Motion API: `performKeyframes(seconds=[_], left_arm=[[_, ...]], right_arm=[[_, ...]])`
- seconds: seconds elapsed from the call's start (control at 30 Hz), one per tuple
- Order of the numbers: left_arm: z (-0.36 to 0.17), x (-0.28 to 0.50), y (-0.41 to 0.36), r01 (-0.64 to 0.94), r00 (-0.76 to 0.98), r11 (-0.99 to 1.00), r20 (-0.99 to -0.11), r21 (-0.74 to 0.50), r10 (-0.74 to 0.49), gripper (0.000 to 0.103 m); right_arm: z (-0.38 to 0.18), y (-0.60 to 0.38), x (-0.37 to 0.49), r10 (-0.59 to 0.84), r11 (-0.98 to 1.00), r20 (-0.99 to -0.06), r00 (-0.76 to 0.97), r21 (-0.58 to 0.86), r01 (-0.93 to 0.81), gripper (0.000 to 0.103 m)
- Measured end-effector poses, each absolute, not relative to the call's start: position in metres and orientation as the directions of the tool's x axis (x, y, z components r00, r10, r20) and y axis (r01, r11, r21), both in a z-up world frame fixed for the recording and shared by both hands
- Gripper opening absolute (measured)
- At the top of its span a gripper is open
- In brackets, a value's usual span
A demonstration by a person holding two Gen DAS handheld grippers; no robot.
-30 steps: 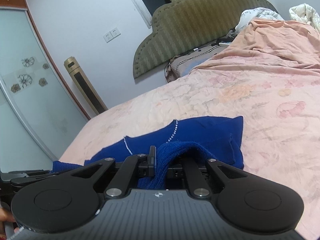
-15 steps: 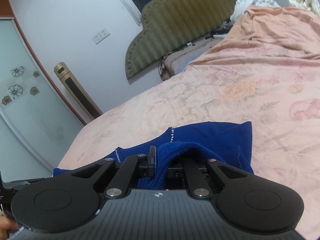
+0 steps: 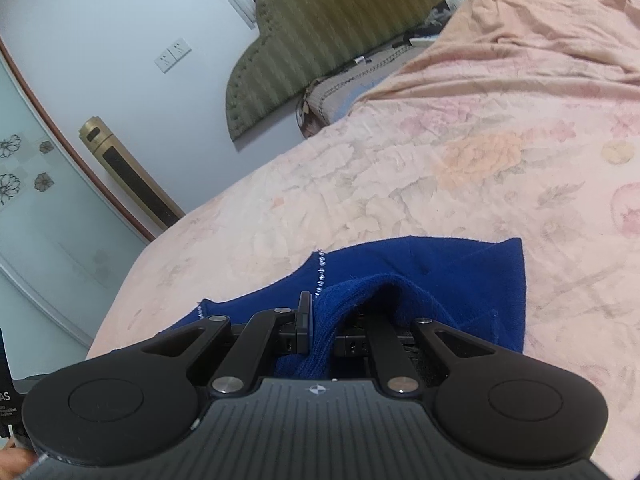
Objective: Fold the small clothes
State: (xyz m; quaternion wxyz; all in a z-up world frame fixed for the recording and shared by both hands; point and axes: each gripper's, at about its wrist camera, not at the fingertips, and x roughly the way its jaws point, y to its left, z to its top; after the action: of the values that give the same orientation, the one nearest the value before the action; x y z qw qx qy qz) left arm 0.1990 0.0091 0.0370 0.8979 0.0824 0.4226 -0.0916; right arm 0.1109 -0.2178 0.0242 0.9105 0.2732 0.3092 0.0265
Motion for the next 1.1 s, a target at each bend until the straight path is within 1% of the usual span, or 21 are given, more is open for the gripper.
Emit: performKeyframes(seconds=[0.3, 0.5, 0.6, 0.63, 0.67, 0.7, 0.77, 0.8, 0.83, 0.87, 0.9, 0.93, 0.97, 1.03, 1.1], left_arm=[[0.023, 0.214, 0.009, 0.236, 0.595, 0.970, -0.798, 0.061, -0.095, 0.012], [0.020, 0.220, 0.009, 0.243, 0.578, 0.969, -0.809, 0.050, -0.103, 0.013], [0.021, 0.223, 0.015, 0.246, 0.560, 0.969, -0.819, 0.020, -0.125, 0.014], [0.021, 0.225, 0.019, 0.245, 0.548, 0.969, -0.825, -0.005, -0.143, 0.015], [0.023, 0.228, 0.024, 0.241, 0.532, 0.970, -0.830, -0.040, -0.167, 0.017], [0.024, 0.230, 0.032, 0.229, 0.515, 0.970, -0.834, -0.086, -0.196, 0.018], [0.026, 0.238, 0.052, 0.182, 0.474, 0.958, -0.834, -0.222, -0.283, 0.029], [0.027, 0.242, 0.063, 0.150, 0.457, 0.944, -0.825, -0.295, -0.331, 0.032], [0.027, 0.247, 0.076, 0.108, 0.444, 0.920, -0.810, -0.376, -0.383, 0.038], [0.026, 0.250, 0.089, 0.064, 0.440, 0.892, -0.789, -0.448, -0.428, 0.052], [0.027, 0.251, 0.100, 0.024, 0.449, 0.864, -0.767, -0.502, -0.458, 0.062], [0.028, 0.251, 0.112, -0.018, 0.478, 0.834, -0.738, -0.551, -0.477, 0.082], [0.030, 0.249, 0.122, -0.047, 0.512, 0.813, -0.713, -0.581, -0.480, 0.088], [0.033, 0.246, 0.138, -0.080, 0.551, 0.780, -0.679, -0.621, -0.485, 0.088], [0.034, 0.243, 0.149, -0.105, 0.566, 0.754, -0.662, -0.649, -0.491, 0.089]], right_arm=[[0.001, -0.228, 0.128, 0.228, 0.823, -0.587, 0.776, 0.542, 0.169, 0.012], [-0.005, -0.229, 0.136, 0.242, 0.817, -0.599, 0.763, 0.550, 0.173, 0.015], [-0.006, -0.230, 0.140, 0.247, 0.813, -0.603, 0.759, 0.555, 0.177, 0.016], [-0.006, -0.231, 0.141, 0.253, 0.808, -0.603, 0.757, 0.561, 0.178, 0.020], [-0.007, -0.232, 0.142, 0.260, 0.801, -0.602, 0.754, 0.571, 0.179, 0.029], [-0.007, -0.233, 0.143, 0.268, 0.794, -0.599, 0.754, 0.581, 0.179, 0.032], [-0.009, -0.235, 0.144, 0.290, 0.776, -0.589, 0.755, 0.606, 0.174, 0.044], [-0.009, -0.235, 0.145, 0.295, 0.772, -0.585, 0.756, 0.612, 0.173, 0.045], [-0.008, -0.234, 0.146, 0.296, 0.771, -0.581, 0.758, 0.614, 0.169, 0.050], [-0.007, -0.233, 0.147, 0.298, 0.773, -0.576, 0.761, 0.613, 0.161, 0.055], [-0.006, -0.232, 0.148, 0.301, 0.773, -0.568, 0.766, 0.616, 0.152, 0.058], [-0.006, -0.231, 0.149, 0.308, 0.768, -0.557, 0.771, 0.624, 0.144, 0.064], [-0.005, -0.231, 0.150, 0.317, 0.758, -0.545, 0.776, 0.638, 0.138, 0.069], [-0.005, -0.233, 0.151, 0.332, 0.734, -0.528, 0.782, 0.665, 0.136, 0.073], [-0.005, -0.236, 0.152, 0.342, 0.712, -0.514, 0.787, 0.688, 0.140, 0.074]])
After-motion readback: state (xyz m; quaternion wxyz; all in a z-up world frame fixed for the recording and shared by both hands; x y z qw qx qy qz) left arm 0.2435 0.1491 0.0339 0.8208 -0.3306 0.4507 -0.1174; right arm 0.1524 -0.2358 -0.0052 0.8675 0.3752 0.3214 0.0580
